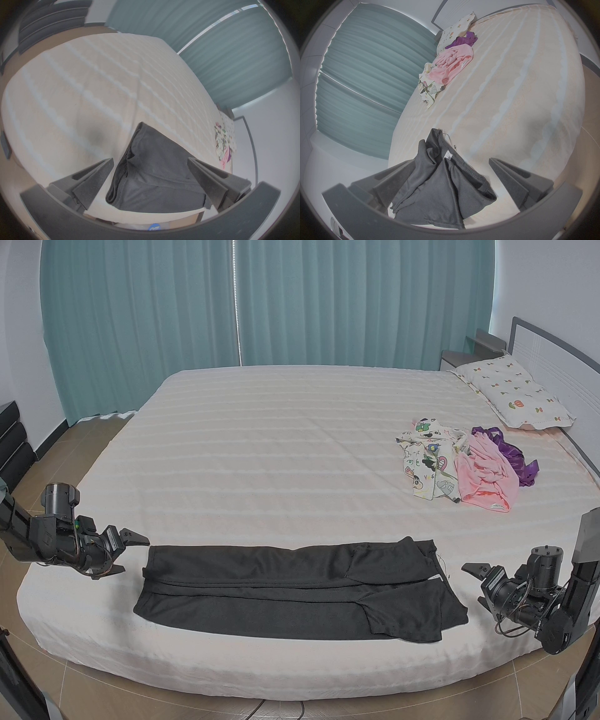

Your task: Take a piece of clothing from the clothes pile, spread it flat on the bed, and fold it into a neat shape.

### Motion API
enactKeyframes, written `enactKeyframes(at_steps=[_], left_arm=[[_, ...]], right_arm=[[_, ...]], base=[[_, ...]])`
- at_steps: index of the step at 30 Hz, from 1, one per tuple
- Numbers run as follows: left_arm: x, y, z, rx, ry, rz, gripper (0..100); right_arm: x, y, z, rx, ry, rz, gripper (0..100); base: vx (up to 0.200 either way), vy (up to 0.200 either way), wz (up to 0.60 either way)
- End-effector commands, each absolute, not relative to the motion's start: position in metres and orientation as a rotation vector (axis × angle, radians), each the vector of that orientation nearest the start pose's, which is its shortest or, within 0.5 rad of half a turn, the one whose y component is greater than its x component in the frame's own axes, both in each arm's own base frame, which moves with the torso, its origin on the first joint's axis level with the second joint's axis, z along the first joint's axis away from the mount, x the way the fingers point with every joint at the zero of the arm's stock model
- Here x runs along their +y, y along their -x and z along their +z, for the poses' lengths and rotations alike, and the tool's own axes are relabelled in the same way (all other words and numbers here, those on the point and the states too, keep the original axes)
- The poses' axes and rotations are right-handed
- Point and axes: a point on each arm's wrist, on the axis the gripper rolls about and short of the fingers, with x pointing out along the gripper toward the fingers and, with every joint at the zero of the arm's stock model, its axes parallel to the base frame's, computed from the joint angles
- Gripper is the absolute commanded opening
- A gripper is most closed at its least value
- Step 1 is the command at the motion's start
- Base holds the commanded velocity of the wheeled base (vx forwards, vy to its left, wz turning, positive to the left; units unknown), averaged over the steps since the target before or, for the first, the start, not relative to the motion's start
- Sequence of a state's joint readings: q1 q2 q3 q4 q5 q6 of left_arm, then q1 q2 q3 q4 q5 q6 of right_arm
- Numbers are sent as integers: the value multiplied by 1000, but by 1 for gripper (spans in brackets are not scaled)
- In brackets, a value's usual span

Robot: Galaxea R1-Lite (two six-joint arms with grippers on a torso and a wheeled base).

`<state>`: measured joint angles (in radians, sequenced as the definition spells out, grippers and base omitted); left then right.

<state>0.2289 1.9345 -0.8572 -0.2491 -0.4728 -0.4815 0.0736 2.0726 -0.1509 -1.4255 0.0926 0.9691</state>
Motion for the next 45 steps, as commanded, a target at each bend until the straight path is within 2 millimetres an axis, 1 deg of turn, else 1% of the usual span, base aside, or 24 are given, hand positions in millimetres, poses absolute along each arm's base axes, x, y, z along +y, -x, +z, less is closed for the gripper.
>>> enactKeyframes(at_steps=[1,5,7,13,18,27,31,35,38,43,44,45], left_arm=[[59,-336,72,891,684,-97,100],[44,-337,59,945,660,-122,100],[41,-339,54,955,654,-125,100],[40,-342,45,974,644,-115,100],[42,-345,41,961,598,-60,100],[37,-348,38,956,602,-74,100],[32,-351,34,945,591,-85,100],[33,-351,33,917,588,-95,100],[32,-353,28,922,588,-99,100],[33,-354,25,921,588,-100,100],[33,-354,24,921,588,-100,0],[33,-354,25,920,588,-100,0]], right_arm=[[25,-244,17,572,-942,-88,100],[25,-244,16,577,-943,-87,100],[26,-245,15,582,-946,-89,100],[26,-245,13,568,-943,-80,100],[30,-243,9,561,-936,-58,100],[30,-243,9,552,-942,-51,100],[31,-244,9,552,-942,-49,100],[31,-244,9,553,-944,-47,100],[31,-244,9,553,-945,-47,100],[31,-244,9,553,-947,-48,100],[31,-244,9,553,-947,-48,100],[31,-244,9,555,-947,-49,100]], base=[[0,0,0],[0,0,0],[0,0,0],[0,0,0],[0,0,0],[0,0,0],[0,0,0],[0,0,0],[0,0,0],[0,0,0],[0,0,0],[0,0,0]])
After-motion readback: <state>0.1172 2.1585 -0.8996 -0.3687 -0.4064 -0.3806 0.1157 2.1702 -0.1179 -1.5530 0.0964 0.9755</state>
